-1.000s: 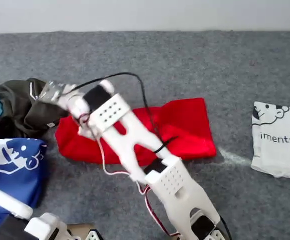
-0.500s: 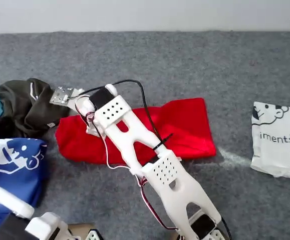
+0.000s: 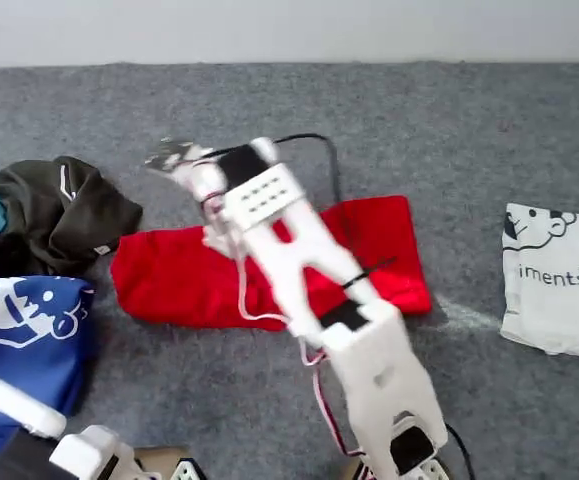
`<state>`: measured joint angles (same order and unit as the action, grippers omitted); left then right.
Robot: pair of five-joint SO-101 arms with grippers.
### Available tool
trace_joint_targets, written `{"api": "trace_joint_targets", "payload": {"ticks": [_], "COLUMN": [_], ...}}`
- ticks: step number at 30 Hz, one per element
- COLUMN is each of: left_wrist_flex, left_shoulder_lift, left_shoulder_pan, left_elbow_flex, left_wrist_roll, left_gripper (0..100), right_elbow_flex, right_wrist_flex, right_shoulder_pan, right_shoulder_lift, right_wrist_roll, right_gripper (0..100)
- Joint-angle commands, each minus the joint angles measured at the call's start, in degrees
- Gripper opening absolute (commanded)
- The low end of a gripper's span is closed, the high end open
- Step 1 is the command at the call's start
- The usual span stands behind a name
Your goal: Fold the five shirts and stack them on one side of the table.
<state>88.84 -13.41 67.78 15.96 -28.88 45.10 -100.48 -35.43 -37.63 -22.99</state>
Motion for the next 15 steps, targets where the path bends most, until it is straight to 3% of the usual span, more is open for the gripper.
{"api": "trace_joint_targets", "payload": {"ticks": [1,5,11,15], "left_wrist_flex": [0.09,2.81,3.08,3.08], "left_shoulder_lift": [-6.07,-13.10,-17.49,-17.49], "left_shoulder_pan": [0.88,-0.35,-1.58,-1.58], "left_elbow_flex": [-2.77,-2.68,-2.68,-2.68], "left_wrist_roll": [0.09,0.09,2.46,3.69], "left_gripper": [2,2,2,2], "right_elbow_flex": [-10.64,-18.64,-19.34,-19.34], "right_wrist_flex": [-2.51,-2.24,1.27,2.24], "right_shoulder_pan": [5.58,12.35,22.46,24.40], "right_shoulder_lift": [12.09,16.75,13.32,9.01], "right_wrist_roll": [0.62,0.70,3.87,7.38], "right_gripper": [1.7,1.5,2.3,17.2]}}
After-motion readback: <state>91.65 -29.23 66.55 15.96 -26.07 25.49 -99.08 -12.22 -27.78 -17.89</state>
